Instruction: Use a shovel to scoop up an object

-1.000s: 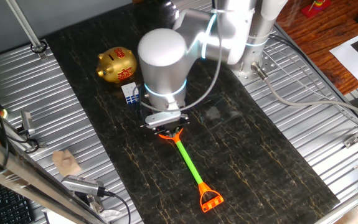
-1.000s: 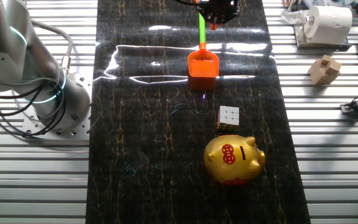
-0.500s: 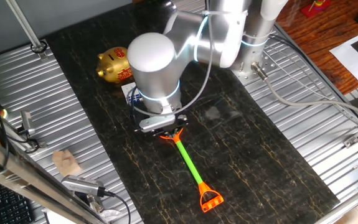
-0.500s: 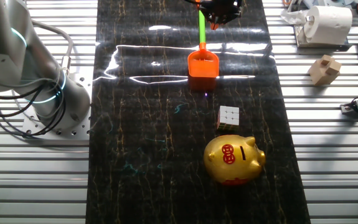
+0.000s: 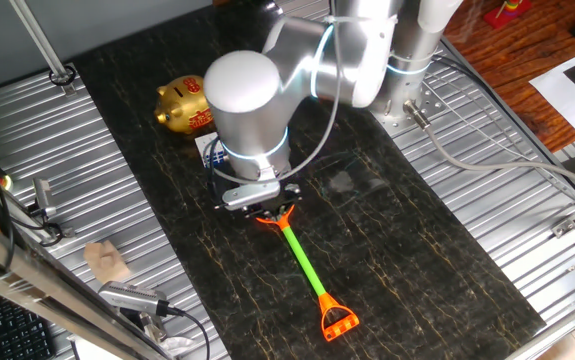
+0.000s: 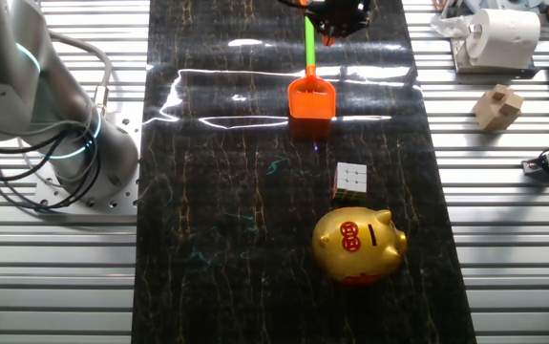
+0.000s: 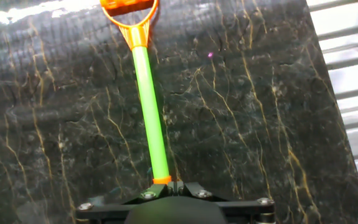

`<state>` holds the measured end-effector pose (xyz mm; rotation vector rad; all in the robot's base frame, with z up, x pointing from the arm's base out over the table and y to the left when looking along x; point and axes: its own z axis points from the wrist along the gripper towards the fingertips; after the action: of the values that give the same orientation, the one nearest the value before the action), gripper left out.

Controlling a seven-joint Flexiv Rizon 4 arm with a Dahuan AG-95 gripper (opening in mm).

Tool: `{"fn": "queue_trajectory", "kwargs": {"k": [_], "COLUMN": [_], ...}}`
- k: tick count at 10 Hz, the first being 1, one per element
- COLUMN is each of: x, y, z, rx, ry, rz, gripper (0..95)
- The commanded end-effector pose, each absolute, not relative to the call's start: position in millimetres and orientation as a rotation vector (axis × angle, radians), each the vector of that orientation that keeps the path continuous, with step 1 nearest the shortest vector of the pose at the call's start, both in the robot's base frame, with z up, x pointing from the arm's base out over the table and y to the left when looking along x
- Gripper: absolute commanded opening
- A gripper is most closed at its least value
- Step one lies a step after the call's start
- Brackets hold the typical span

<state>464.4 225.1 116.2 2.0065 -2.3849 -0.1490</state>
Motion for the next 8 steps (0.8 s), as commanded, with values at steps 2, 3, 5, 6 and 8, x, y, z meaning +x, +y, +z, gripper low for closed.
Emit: {"fn": "queue_trajectory", "kwargs": {"k": [2,3,5,6,8], "x": [463.4,461.3,457.9,456.2,453.8], "y": [251.3,259.6,275.0,283.2,299.1], "z": [107.1,102.5,90.3,80.3,63.7], "rx": [2.025,2.030,2.045,2.050,2.069], "ry": [-2.375,-2.372,-2.359,-2.358,-2.346], "rz": [-0.147,-0.145,-0.142,-0.146,-0.151], "gripper": [0.0,0.0,19.0,19.0,19.0]}}
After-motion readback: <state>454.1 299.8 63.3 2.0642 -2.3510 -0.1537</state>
